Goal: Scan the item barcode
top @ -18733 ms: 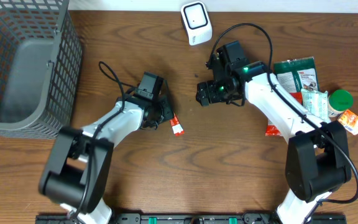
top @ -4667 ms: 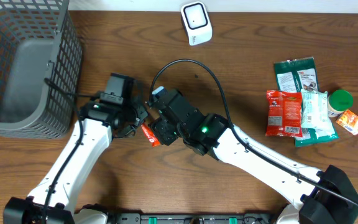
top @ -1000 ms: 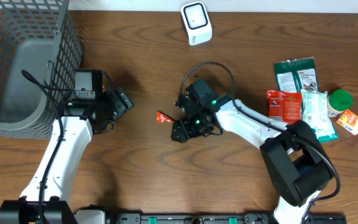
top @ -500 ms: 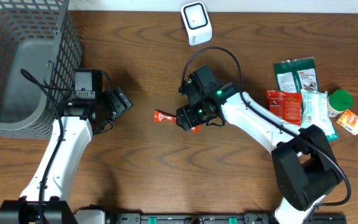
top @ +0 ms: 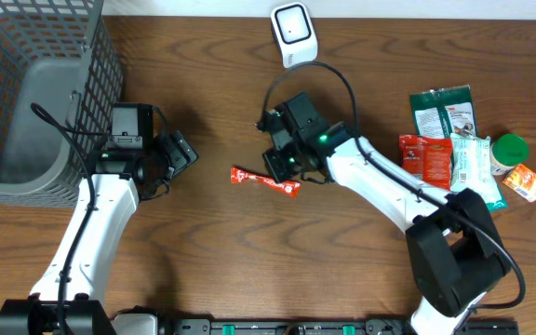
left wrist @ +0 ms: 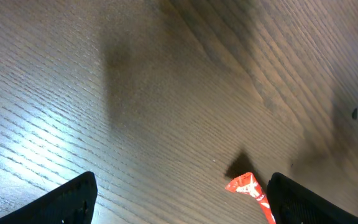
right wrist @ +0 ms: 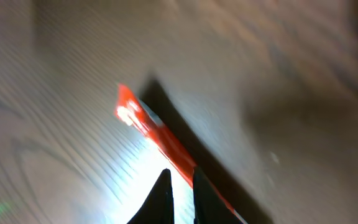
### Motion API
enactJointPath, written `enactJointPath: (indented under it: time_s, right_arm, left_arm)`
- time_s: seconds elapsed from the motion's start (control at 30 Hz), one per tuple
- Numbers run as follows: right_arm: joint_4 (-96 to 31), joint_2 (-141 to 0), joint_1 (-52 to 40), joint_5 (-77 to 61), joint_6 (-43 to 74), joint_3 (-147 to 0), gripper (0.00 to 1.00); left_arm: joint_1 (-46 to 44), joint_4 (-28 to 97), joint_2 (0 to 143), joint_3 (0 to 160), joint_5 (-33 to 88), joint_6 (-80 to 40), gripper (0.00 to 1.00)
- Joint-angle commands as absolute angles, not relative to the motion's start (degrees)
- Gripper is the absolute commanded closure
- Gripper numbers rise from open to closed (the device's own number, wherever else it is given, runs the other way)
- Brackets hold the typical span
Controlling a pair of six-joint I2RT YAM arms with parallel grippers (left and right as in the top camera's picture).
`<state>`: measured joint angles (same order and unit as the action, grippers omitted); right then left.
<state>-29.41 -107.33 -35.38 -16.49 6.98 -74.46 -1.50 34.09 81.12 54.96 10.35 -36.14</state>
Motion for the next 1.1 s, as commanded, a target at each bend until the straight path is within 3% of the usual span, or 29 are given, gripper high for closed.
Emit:
enactJointPath:
  time_s: [0.0,0.83,1.07]
  right_arm:
    - [-28.3,-107.3,-37.9,-16.4,6.9,-75.5,0.92]
    - [-22.5,-118.5,-41.3,-6.3,9.2,-75.5,0.96]
    - [-22.0,-116.6,-40.4,-6.1,8.5,-78.9,0.76]
  left_arm:
    - [-1.0,34.2,81.0,55.4,9.8,-36.0,0.12]
    - [-1.0,34.2,81.0,55.4,9.8,-36.0,0.12]
    - [-1.0,34.2,81.0,55.4,9.8,-36.0,0.12]
